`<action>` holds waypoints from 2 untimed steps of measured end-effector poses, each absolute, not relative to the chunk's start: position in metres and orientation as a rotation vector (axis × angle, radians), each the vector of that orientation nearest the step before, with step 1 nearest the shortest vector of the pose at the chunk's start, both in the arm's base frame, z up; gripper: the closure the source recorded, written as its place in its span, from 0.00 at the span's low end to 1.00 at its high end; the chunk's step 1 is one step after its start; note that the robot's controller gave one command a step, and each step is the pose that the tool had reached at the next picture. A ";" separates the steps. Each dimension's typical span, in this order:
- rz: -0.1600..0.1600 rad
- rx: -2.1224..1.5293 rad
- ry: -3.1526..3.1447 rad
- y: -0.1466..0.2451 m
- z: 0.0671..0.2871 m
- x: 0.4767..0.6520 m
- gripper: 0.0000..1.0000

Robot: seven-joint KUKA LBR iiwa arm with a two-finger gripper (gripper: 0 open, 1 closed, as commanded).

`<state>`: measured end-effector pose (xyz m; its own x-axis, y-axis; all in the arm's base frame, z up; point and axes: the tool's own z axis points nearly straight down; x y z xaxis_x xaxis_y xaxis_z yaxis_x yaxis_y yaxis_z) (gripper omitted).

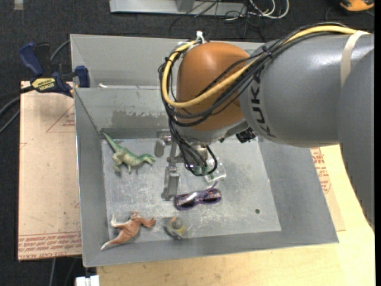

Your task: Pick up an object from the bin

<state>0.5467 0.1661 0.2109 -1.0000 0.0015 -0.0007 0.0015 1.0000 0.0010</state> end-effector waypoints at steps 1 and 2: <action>0.002 0.003 3.141 0.166 0.211 0.547 0.00; 0.004 0.173 3.134 0.118 0.137 0.524 0.00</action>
Offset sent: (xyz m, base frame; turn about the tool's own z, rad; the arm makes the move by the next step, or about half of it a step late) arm -0.0306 -0.0634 -0.0967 0.1442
